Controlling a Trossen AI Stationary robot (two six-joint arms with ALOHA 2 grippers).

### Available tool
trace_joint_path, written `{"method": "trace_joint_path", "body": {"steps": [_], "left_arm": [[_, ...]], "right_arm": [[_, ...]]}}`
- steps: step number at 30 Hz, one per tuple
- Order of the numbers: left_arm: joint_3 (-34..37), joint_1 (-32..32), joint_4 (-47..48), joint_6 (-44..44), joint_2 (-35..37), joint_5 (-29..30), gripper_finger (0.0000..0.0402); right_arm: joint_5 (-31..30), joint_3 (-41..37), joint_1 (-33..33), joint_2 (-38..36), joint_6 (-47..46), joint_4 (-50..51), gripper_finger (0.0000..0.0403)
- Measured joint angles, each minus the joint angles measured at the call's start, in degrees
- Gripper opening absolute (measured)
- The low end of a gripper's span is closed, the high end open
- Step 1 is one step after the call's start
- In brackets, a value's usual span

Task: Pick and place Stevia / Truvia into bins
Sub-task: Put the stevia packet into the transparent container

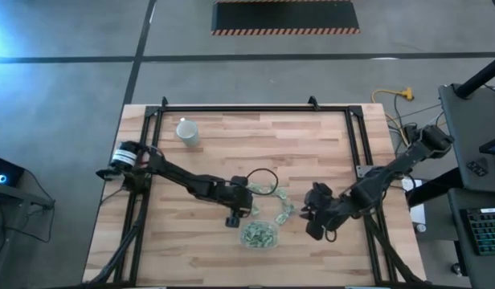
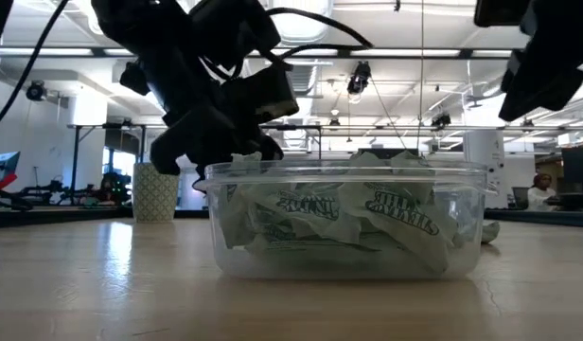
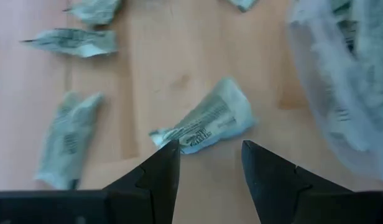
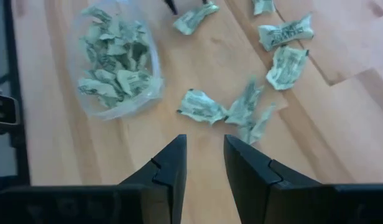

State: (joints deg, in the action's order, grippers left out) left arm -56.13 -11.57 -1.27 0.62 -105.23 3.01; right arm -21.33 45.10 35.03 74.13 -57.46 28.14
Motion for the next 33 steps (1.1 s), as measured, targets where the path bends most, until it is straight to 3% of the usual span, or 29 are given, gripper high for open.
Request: {"method": "trace_joint_path", "body": {"steps": [12,20,25,33], "left_arm": [[-0.31,0.0,-3.39,-7.41,0.01,-1.25,0.0157],[-1.51,0.11,-2.99,-6.96,-3.13,-1.47,0.0157],[-2.74,0.52,-1.09,-2.3,-4.09,-1.37,0.0156],[-2.55,0.66,2.08,-0.89,-2.62,-0.51,0.0094]], "right_arm": [[-5.83,-0.24,4.74,2.79,-5.68,-0.56,0.0095],[-5.87,-0.24,4.74,4.01,-5.64,-2.79,0.0085],[-5.84,-0.22,4.82,4.04,-5.64,-3.25,0.0079],[-5.8,-0.22,5.22,4.01,-5.98,-3.35,0.0081]]}}
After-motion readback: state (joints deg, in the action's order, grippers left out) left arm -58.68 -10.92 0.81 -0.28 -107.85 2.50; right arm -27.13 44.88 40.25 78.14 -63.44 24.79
